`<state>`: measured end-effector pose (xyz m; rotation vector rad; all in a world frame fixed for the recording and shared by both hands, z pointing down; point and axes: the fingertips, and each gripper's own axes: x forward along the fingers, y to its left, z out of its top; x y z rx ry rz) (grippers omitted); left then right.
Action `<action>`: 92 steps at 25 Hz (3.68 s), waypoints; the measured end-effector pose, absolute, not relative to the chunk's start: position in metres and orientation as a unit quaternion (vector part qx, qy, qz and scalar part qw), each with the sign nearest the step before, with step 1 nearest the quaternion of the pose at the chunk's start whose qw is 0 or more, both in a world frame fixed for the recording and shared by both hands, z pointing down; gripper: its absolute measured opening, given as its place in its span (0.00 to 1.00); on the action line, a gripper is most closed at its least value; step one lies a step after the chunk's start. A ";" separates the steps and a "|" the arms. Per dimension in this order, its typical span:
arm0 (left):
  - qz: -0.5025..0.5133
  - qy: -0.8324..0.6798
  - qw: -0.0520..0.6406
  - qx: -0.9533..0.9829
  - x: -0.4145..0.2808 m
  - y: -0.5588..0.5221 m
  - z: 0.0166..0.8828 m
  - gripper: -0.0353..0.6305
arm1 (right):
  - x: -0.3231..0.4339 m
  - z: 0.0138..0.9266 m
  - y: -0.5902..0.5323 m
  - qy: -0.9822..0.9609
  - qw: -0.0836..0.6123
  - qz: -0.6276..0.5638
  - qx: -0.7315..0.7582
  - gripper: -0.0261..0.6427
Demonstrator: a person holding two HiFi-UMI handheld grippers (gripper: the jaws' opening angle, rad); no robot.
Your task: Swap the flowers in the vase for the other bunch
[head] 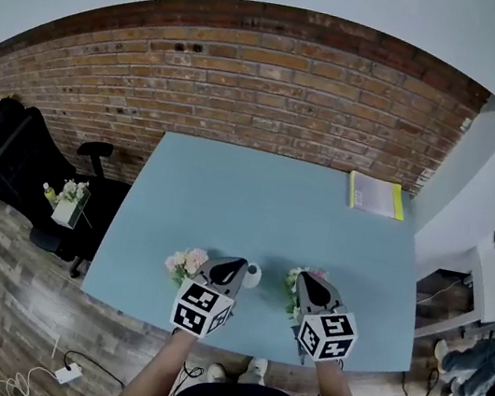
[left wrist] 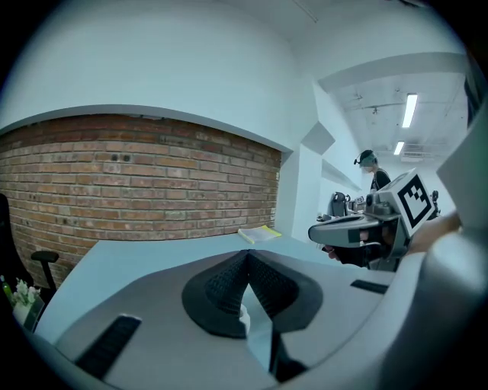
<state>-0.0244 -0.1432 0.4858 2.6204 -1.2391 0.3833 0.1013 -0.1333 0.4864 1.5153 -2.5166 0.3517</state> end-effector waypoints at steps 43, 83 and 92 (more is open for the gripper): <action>0.121 -0.357 0.163 0.912 0.068 -0.166 0.508 0.07 | 0.198 0.585 -0.136 -0.776 0.184 0.255 0.546 0.06; 0.139 -0.379 0.193 0.894 0.059 -0.203 0.534 0.07 | 0.187 0.718 -0.143 -0.710 0.324 0.423 0.460 0.70; 0.144 -0.389 0.200 0.888 0.055 -0.209 0.542 0.07 | 0.185 0.737 -0.146 -0.704 0.343 0.430 0.450 0.70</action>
